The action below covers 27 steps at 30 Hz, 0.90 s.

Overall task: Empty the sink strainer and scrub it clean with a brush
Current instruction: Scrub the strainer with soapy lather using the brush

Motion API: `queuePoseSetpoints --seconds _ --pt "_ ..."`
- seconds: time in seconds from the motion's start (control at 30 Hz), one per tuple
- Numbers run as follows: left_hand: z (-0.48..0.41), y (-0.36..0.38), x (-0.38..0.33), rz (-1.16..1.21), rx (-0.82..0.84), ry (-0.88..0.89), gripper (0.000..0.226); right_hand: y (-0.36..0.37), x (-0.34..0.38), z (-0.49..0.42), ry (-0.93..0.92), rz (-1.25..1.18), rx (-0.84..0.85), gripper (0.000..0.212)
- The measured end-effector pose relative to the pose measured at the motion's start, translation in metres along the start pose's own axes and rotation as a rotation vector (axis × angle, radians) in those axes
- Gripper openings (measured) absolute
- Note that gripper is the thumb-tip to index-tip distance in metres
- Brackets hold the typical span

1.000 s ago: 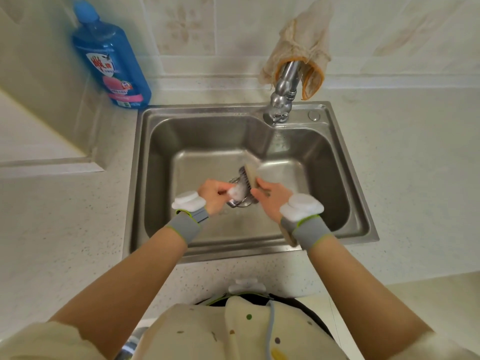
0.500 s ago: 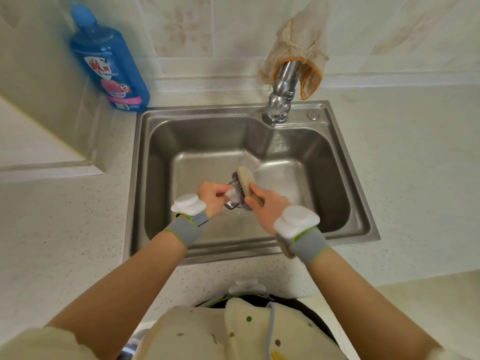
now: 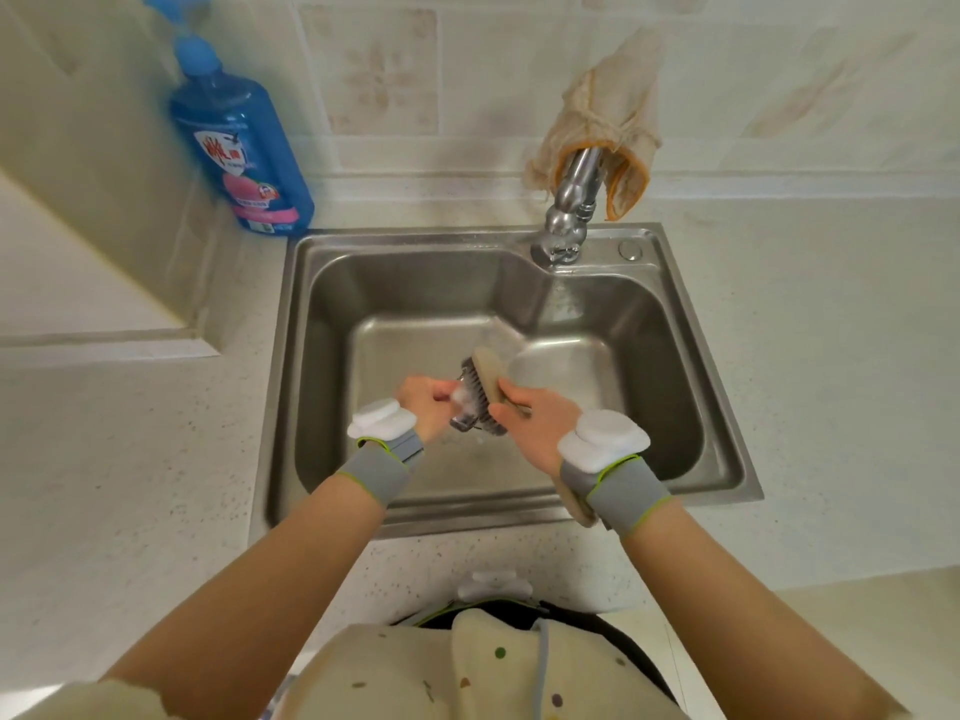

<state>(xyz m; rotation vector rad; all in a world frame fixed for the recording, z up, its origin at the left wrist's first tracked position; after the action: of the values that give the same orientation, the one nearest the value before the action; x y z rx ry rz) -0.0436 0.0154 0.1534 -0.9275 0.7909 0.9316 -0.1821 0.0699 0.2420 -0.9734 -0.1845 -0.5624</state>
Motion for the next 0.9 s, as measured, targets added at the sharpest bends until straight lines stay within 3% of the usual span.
queuePoseSetpoints --seconds 0.37,0.73,0.9 --pt "0.011 0.006 0.000 0.028 0.084 -0.013 0.031 0.003 -0.015 0.002 0.092 -0.069 -0.004 0.048" --pt "0.017 0.007 -0.016 0.283 0.004 -0.156 0.029 0.002 -0.003 0.004 0.010 0.082 -0.009 0.049" --pt "0.013 0.000 -0.014 0.302 -0.060 -0.132 0.043 0.002 0.001 -0.003 0.001 0.069 -0.032 0.050"
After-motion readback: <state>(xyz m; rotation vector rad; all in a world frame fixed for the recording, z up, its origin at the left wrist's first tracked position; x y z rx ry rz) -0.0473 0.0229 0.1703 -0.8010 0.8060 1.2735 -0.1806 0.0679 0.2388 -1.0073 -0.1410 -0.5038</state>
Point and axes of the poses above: each hand's wrist, its own z-axis away from the middle knuckle, its own y-axis out of the palm, x = y × z, the point moved 1 cm from there along -z, towards the middle knuckle, and after that the axes turned 8 degrees about z, right-handed, at the moved point
